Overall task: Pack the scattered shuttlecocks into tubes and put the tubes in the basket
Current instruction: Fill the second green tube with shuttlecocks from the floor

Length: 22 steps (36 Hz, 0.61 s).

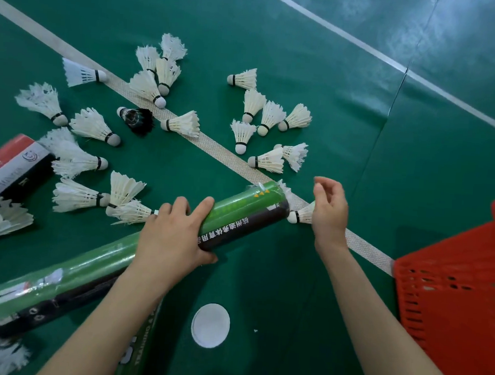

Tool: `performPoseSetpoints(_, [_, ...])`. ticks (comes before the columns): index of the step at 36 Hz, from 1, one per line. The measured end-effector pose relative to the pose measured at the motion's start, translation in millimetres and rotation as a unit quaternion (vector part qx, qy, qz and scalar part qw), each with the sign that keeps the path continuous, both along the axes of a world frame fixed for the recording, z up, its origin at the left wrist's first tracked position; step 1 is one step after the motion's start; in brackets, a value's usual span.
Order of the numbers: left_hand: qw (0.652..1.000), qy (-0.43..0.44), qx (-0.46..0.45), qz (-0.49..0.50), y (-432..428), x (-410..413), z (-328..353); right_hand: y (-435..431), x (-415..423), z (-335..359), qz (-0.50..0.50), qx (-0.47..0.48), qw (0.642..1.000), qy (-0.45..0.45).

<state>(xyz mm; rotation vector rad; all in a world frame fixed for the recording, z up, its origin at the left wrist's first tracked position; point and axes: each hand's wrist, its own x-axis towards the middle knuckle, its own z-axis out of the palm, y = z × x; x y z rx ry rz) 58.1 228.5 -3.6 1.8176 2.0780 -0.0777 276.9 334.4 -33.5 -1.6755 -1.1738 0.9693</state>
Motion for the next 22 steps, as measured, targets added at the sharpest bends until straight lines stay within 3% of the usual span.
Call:
performPoseSetpoints(3, [1.000, -0.008, -0.001, -0.002, 0, 3, -1, 6, 23, -20, 0.024, -0.020, 0.980, -0.195])
performPoseSetpoints(5, [1.000, -0.011, -0.003, 0.000, -1, 5, -2, 7, 33, -31, 0.045, -0.065, 0.969, -0.234])
performPoseSetpoints(11, [1.000, 0.003, -0.014, 0.016, -2, 4, -5, 2, 34, -47, 0.071, -0.188, 0.958, -0.205])
performPoseSetpoints(22, [0.999, -0.001, -0.027, 0.028, -1, -3, -4, 3, 18, -21, 0.072, -0.004, 0.987, -0.144])
